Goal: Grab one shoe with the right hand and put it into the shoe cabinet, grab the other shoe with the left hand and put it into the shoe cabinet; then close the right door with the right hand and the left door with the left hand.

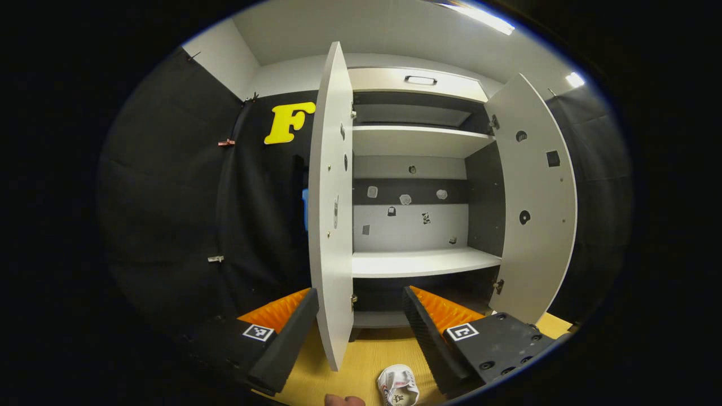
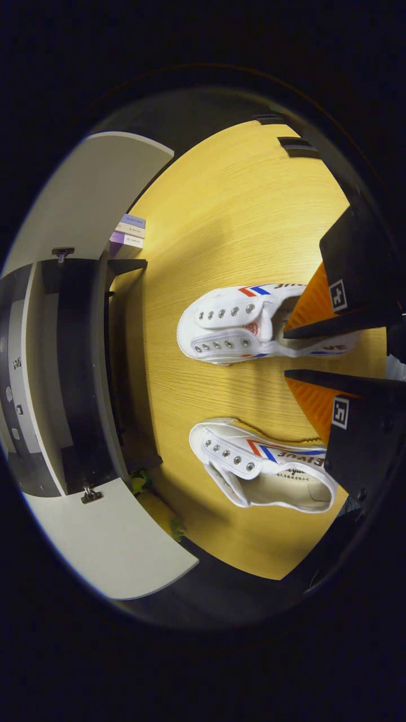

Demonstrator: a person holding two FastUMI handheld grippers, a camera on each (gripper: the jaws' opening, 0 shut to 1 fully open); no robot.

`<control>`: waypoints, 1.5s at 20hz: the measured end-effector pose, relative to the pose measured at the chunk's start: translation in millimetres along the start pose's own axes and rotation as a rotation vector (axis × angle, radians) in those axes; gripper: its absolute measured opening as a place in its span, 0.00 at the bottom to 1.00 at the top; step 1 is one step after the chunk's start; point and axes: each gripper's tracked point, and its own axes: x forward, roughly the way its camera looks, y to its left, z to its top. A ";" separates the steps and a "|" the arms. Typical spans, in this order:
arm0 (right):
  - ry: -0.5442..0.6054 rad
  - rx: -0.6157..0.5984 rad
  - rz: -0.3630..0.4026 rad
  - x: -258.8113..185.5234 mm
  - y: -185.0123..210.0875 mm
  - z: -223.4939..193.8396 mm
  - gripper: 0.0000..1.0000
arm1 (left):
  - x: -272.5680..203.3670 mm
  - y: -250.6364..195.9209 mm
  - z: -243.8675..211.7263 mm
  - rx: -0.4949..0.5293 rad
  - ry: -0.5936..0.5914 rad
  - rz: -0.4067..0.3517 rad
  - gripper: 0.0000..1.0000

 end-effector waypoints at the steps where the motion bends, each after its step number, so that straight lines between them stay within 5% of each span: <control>1: -0.025 -0.001 -0.012 9.3 -1.2 3.4 0.40 | -0.1 1.2 -3.7 -0.011 0.008 0.002 0.95; 7: -0.174 0.012 -0.090 42.4 -6.7 34.0 0.27 | -10.3 20.0 -37.0 0.008 0.072 0.055 0.95; 10: -0.199 -0.018 -0.036 48.9 0.5 39.0 0.10 | -18.5 25.0 -50.4 0.016 0.112 0.069 0.95; 15: -0.134 -0.058 0.041 40.0 -7.4 44.4 0.05 | -21.6 17.2 -39.3 0.009 0.107 0.051 0.95; 22: -0.170 -0.048 0.102 -27.8 -15.9 86.7 0.05 | -19.6 4.2 0.4 0.000 0.051 0.022 0.95; 30: -0.308 -0.013 0.166 -146.6 -7.7 185.2 0.05 | -26.5 -19.7 22.0 0.008 -0.002 -0.030 0.94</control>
